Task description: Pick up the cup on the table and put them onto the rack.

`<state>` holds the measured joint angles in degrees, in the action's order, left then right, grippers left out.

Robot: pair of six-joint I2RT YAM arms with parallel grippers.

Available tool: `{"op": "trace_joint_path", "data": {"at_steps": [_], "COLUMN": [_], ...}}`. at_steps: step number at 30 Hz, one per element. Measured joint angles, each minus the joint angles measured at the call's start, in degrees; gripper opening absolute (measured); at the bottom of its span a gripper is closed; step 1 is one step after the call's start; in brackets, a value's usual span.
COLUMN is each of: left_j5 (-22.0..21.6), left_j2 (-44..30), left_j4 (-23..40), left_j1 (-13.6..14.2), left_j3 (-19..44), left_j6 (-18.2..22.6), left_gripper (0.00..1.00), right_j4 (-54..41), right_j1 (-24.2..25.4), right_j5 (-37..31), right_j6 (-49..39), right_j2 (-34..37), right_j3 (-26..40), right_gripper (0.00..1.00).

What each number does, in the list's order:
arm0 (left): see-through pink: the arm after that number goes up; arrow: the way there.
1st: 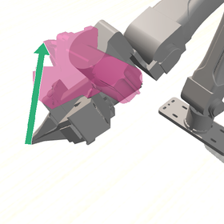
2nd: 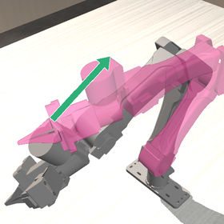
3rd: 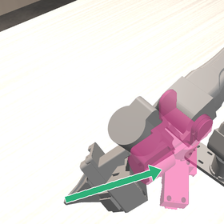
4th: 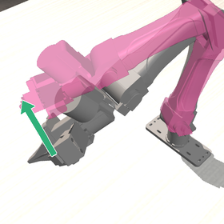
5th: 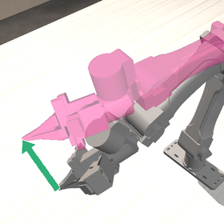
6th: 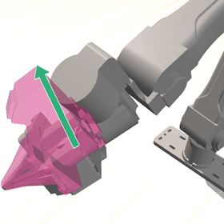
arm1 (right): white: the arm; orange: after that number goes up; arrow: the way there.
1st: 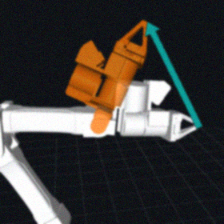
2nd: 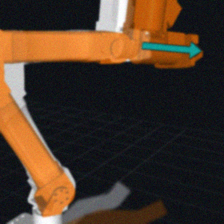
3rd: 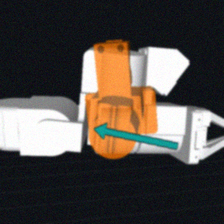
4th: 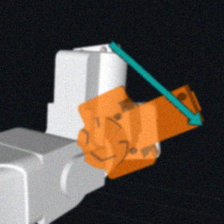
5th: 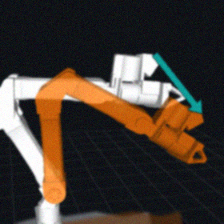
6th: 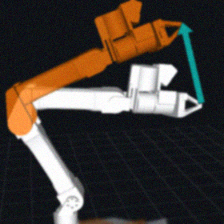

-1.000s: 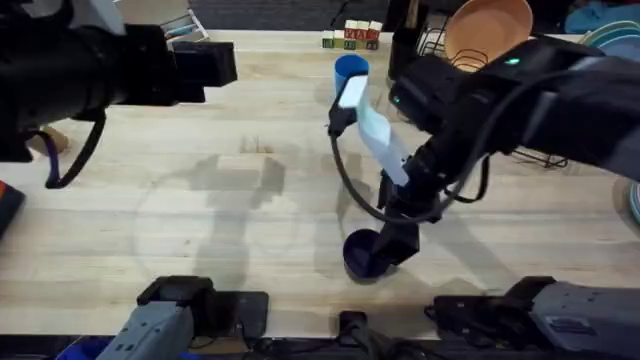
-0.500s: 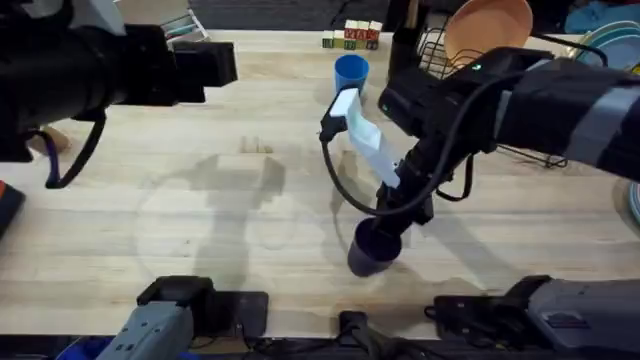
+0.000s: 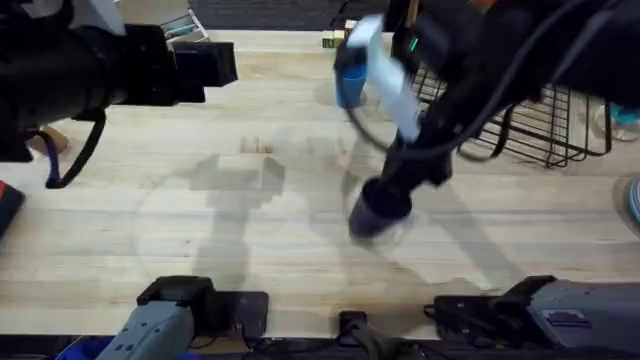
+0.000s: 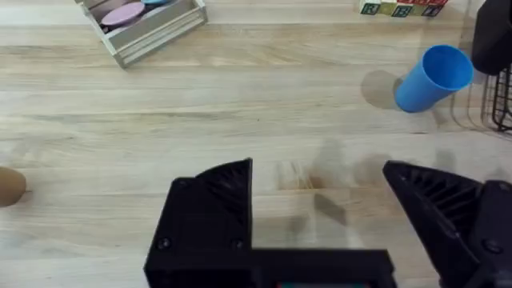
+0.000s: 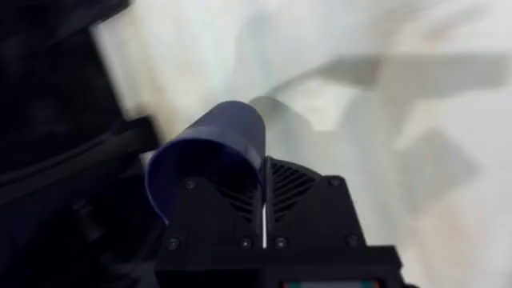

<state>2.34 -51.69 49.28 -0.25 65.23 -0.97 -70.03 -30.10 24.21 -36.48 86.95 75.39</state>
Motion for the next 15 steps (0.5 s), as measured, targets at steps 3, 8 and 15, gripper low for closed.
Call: {"op": "trace_joint_path", "data": {"at_steps": [3, 8, 15], "left_j5": [0.0, 0.0, 0.0], "left_j2": [0.0, 0.0, 0.0], "left_j4": [0.0, 0.0, 0.0], "left_j1": [0.0, 0.0, 0.0], "left_j3": [0.0, 0.0, 0.0], "left_j6": [0.0, 0.0, 0.0], "left_gripper": [0.994, 0.993, 0.993], "right_j4": [2.0, 9.4, 20.1], "right_j1": [4.4, 9.9, 16.8], "right_j5": [-9.1, -17.8, -21.7], "right_j6": [0.0, -0.2, -0.5], "right_j2": [-0.1, -0.1, -0.1], "right_j3": [8.7, 12.5, 12.6], "right_gripper": [0.034, 0.034, 0.034]}}
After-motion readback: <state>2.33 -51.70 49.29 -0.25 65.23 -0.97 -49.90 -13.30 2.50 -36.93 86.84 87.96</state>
